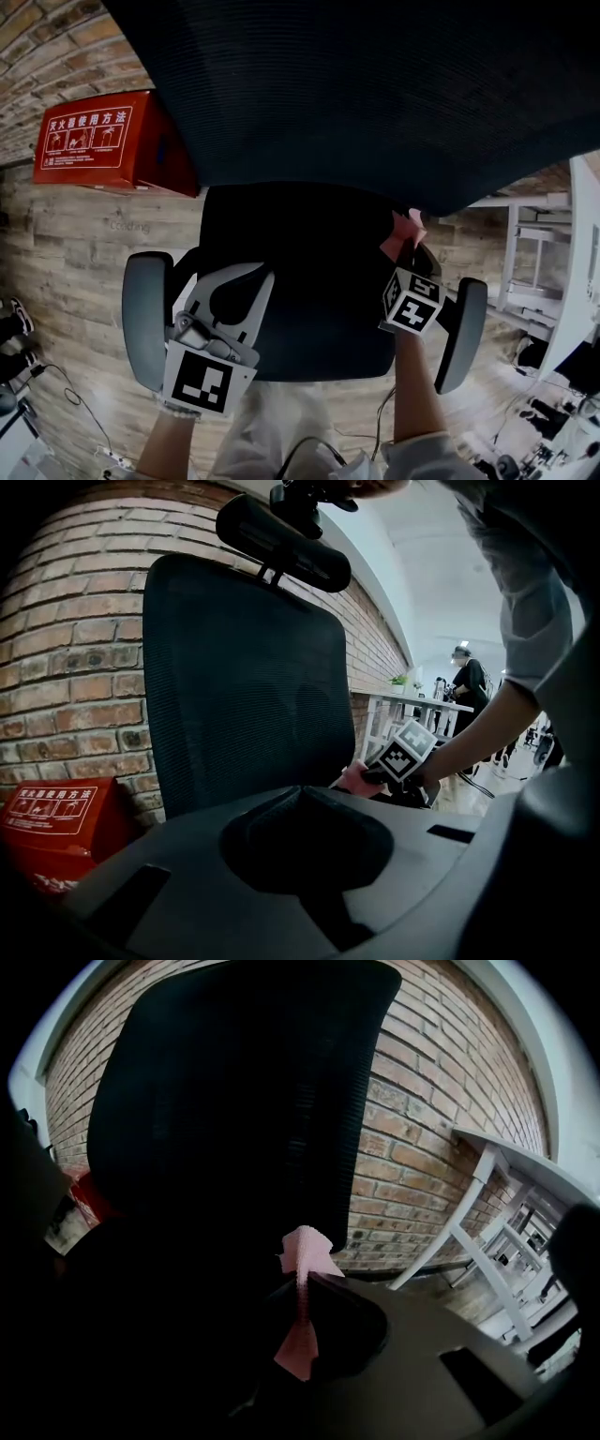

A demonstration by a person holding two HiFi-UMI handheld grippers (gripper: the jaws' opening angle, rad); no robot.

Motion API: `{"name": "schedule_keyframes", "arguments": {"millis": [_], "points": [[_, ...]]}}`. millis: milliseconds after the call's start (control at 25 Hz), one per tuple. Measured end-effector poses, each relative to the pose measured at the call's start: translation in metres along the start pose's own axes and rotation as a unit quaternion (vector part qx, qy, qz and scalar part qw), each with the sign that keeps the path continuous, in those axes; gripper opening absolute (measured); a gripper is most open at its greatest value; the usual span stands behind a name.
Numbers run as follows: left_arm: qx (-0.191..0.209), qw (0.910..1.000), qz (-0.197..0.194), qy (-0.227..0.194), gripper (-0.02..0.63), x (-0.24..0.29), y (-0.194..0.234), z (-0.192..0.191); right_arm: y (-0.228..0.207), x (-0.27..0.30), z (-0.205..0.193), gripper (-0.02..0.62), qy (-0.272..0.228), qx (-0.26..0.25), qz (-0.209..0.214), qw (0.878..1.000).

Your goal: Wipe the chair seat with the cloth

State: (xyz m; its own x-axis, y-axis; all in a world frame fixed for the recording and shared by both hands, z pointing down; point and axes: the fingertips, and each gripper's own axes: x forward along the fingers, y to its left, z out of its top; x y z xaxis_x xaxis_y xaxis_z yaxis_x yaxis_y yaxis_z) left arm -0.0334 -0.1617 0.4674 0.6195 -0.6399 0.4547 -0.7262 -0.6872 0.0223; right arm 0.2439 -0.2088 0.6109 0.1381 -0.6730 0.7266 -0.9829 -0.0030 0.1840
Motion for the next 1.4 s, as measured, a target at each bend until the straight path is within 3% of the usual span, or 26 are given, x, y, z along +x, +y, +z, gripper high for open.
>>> {"name": "schedule_keyframes", "arguments": {"millis": [520,920,1080,1400], "points": [[-0.011,0.9998,0.014,0.005,0.018,-0.017,0.011,-0.012,0.064,0.014,0.0,0.052,0.007,-0.042,0.059,0.997],[-0.016,0.9997,0.02,0.005,0.018,-0.029,0.013,-0.013,0.137,0.018,0.009,0.052,0.0,-0.079,0.123,0.989],[-0.023,0.9995,0.023,0.003,0.018,-0.036,0.016,-0.014,0.174,0.016,0.014,0.052,-0.006,-0.104,0.16,0.982],[-0.057,0.9979,0.03,-0.008,0.018,-0.055,0.023,-0.006,0.256,-0.005,0.02,0.052,-0.022,-0.171,0.244,0.954]]}}
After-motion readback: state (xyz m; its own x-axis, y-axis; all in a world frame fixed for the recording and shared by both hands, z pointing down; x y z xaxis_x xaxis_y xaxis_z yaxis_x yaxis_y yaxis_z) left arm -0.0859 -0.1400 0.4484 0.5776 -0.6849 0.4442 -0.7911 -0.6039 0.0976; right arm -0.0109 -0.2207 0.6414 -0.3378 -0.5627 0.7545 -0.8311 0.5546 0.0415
